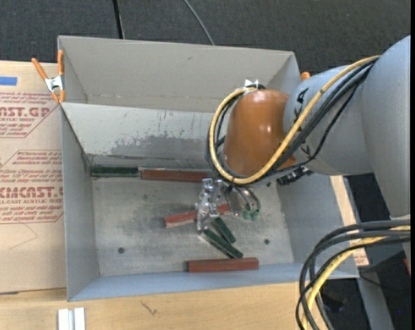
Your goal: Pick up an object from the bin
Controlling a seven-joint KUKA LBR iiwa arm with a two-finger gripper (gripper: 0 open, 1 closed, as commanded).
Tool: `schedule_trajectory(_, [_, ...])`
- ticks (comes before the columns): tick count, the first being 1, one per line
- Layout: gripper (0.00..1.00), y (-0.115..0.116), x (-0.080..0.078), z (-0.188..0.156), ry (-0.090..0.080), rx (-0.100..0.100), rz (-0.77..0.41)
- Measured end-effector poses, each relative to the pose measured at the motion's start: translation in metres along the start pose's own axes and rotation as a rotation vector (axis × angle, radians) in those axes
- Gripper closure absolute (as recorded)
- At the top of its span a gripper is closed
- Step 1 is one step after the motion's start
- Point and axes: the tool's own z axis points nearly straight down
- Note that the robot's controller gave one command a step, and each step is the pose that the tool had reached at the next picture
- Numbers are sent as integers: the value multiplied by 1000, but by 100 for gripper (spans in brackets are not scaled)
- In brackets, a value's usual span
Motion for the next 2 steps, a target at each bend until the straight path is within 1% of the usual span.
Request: schedule_trajectory(2, [100, 0, 0, -24, 0, 0, 0])
